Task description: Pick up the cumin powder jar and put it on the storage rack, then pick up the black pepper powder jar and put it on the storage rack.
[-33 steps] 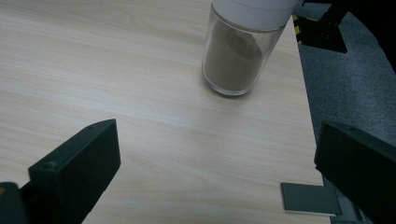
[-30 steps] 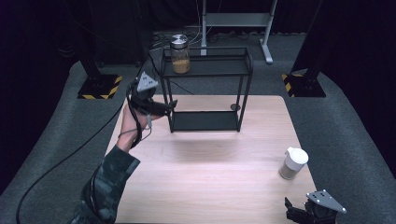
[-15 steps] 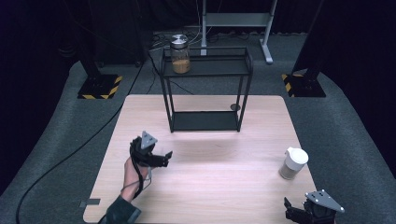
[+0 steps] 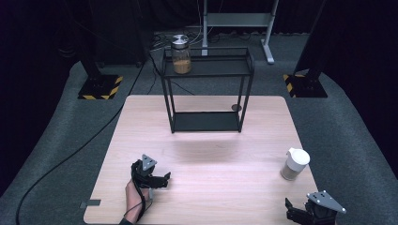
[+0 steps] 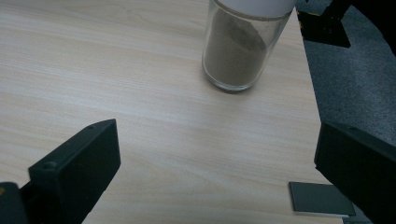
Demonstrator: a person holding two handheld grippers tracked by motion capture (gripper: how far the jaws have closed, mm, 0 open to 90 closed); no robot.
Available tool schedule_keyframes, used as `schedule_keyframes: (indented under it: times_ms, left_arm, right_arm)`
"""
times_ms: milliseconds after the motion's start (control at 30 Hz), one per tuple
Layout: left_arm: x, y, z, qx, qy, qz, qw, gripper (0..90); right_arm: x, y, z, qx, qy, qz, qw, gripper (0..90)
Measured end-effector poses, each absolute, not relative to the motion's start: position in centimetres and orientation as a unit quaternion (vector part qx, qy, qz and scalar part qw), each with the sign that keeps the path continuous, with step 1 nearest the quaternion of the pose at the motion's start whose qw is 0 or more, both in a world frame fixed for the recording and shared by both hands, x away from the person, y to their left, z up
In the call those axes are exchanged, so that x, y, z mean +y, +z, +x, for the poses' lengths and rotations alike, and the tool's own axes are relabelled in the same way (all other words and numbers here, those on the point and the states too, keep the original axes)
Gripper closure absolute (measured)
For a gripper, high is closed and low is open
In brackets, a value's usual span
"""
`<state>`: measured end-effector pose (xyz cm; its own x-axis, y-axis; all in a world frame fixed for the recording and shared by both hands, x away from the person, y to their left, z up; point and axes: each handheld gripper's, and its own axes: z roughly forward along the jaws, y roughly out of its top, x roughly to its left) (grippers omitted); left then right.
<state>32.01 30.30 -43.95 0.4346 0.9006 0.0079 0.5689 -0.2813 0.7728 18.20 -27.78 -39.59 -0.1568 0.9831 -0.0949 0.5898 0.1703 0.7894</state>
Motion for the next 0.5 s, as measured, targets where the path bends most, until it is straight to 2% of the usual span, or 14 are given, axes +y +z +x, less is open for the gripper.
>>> schedule_keyframes:
  times_ms: [500]
  left_arm:
    - [30.05, -43.54, 33.04, 0.482, 0.211, 0.780, 0.338, 0.1]
  right_arm:
    - [-27.85, -39.85, 17.98, 0.690, 0.310, 0.568, 0.324, 0.0]
